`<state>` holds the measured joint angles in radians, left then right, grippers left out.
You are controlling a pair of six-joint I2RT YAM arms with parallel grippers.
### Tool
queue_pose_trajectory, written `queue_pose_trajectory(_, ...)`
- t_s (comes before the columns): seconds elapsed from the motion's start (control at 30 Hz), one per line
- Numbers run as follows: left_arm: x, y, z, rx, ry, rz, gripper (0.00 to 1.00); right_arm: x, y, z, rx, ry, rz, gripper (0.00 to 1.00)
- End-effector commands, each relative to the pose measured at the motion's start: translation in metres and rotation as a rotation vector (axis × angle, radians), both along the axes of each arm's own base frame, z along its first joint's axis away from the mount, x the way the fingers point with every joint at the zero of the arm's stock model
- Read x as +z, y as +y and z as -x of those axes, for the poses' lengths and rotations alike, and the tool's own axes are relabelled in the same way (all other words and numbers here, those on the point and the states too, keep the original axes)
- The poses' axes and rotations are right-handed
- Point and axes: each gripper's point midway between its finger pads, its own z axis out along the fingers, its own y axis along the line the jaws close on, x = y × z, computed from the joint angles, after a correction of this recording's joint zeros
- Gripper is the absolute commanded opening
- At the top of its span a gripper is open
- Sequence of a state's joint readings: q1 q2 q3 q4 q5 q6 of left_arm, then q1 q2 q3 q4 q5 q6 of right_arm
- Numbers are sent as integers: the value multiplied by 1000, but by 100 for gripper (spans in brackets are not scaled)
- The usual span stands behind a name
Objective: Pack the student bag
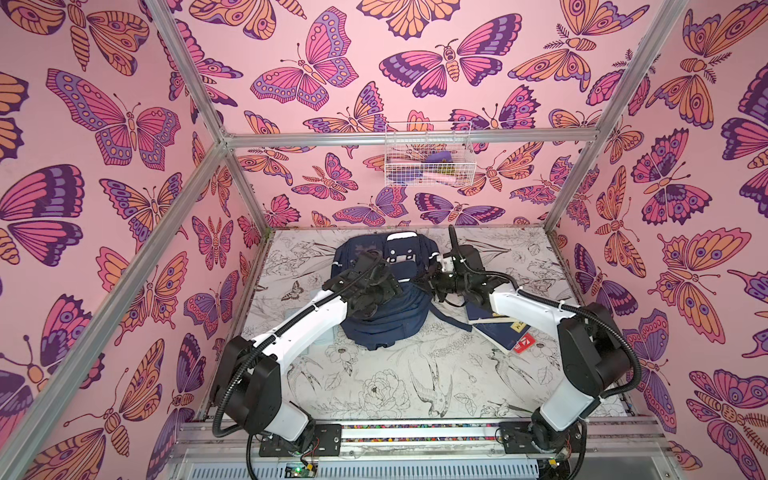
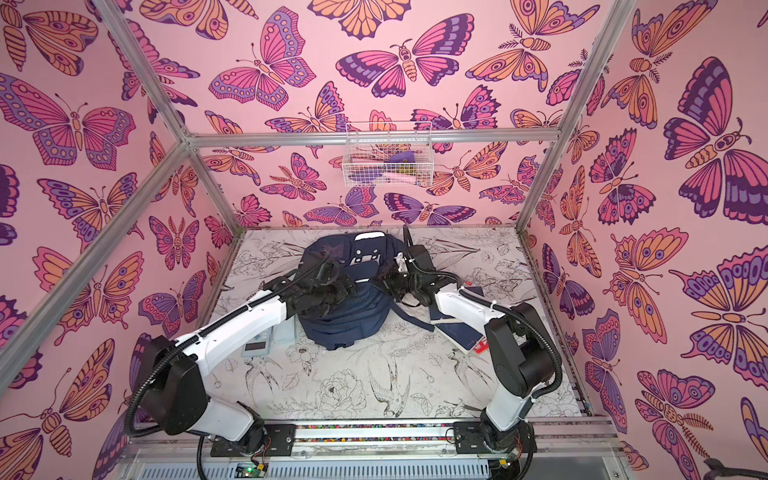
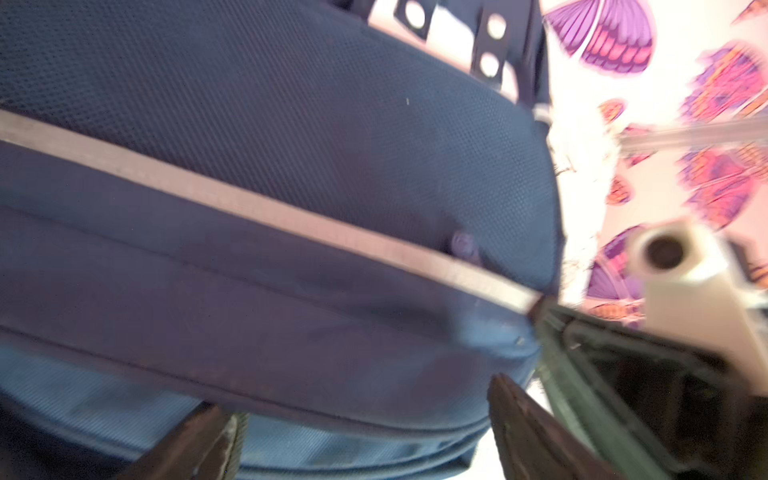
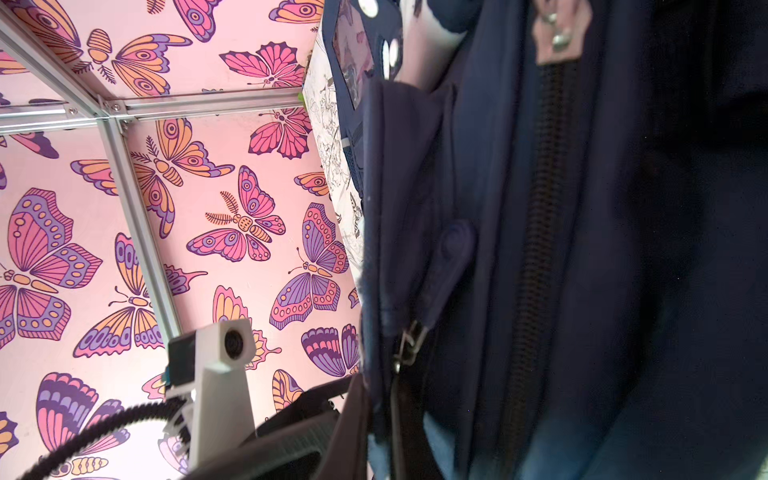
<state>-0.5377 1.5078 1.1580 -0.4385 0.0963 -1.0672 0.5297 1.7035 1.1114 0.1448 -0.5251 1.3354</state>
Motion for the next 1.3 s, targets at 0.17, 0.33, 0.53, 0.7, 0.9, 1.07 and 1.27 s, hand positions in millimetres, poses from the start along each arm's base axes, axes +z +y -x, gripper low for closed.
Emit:
queue_pose_trajectory(0.17, -13, -7, -21, 101, 53, 185, 82, 43, 17, 7, 76, -122, -103, 0)
queue_pose_trajectory(0.33, -25, -10, -26, 123, 90, 229, 70, 39, 22, 8, 102, -108, -114, 0)
queue_pose_trajectory(0.53, -19, -8, -41, 136, 74, 277, 44, 30, 23, 11, 127, -94, -83, 0)
queue_pose_trajectory(0.7, -9, -12, -51, 113, 39, 316, 33, 20, 23, 12, 148, -84, -40, 0)
queue_pose_trajectory(0.9, -2, -9, -58, 120, 20, 329, 0, 11, 23, 14, 171, -77, -10, 0)
queue_pose_trajectory(1.07, 7, -4, -59, 143, -8, 345, 0, 5, 16, 16, 206, -90, 107, 9)
queue_pose_trajectory(1.27, 31, 2, -59, 156, -51, 378, 0, 29, -51, 11, 190, -300, 601, 79)
